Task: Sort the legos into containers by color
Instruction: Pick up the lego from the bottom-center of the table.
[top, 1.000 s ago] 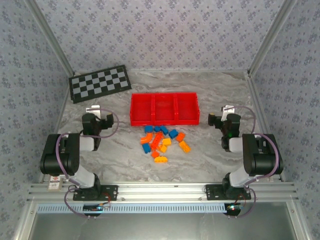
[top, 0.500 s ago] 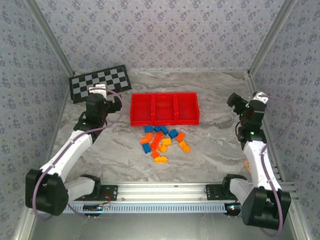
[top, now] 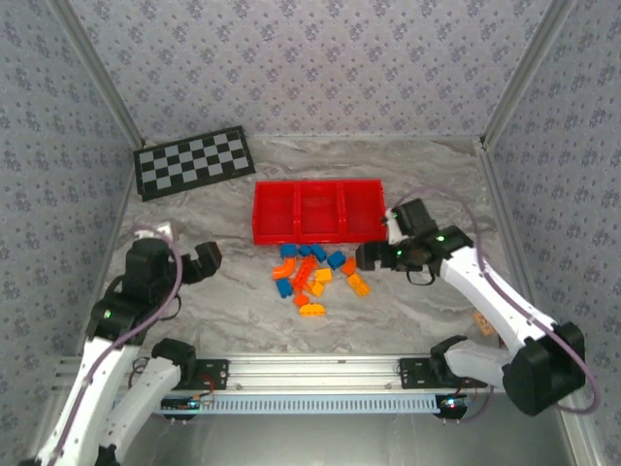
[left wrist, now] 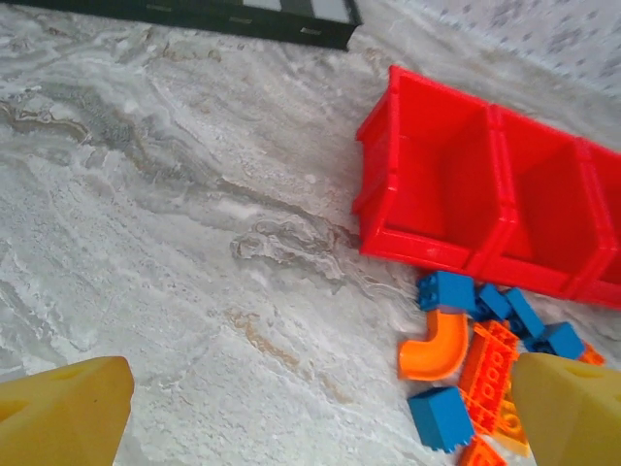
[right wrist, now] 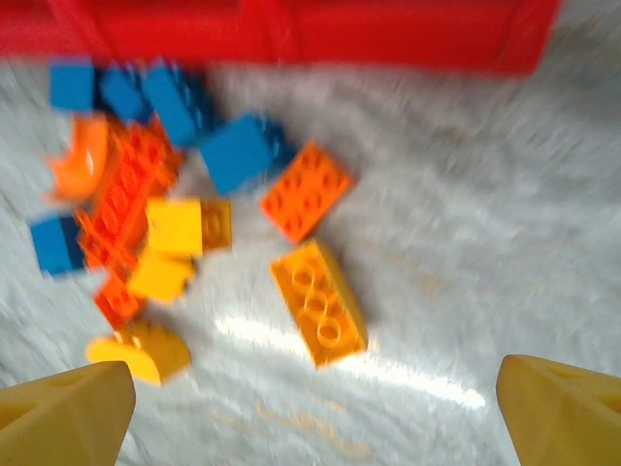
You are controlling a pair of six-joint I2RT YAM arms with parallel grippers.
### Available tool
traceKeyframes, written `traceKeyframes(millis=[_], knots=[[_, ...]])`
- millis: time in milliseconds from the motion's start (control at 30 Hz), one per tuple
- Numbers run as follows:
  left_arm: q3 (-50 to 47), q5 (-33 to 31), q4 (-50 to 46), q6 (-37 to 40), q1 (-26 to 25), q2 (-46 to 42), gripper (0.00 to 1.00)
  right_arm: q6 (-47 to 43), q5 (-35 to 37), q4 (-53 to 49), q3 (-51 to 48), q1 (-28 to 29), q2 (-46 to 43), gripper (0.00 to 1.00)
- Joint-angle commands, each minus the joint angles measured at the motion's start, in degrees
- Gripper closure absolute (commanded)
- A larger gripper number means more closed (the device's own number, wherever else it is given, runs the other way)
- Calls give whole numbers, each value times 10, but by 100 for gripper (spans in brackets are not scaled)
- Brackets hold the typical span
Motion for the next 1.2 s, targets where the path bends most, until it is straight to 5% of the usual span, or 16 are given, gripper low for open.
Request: traceKeyframes(millis=[0,167,333,1167], knots=[[-19,19,-21,-15,-3,-49,0,-28,67,-76,13,42,54,6],[-35,1,-6,-21,-4,-75,0,-65,105,-65,39,99,132,17],[-45,4,1,-27,-8,-60,0,-106,114,-39,49,131,185,17],[-41,-12,-4,-23,-32,-28,0,-137,156,14,71,154,320,37]])
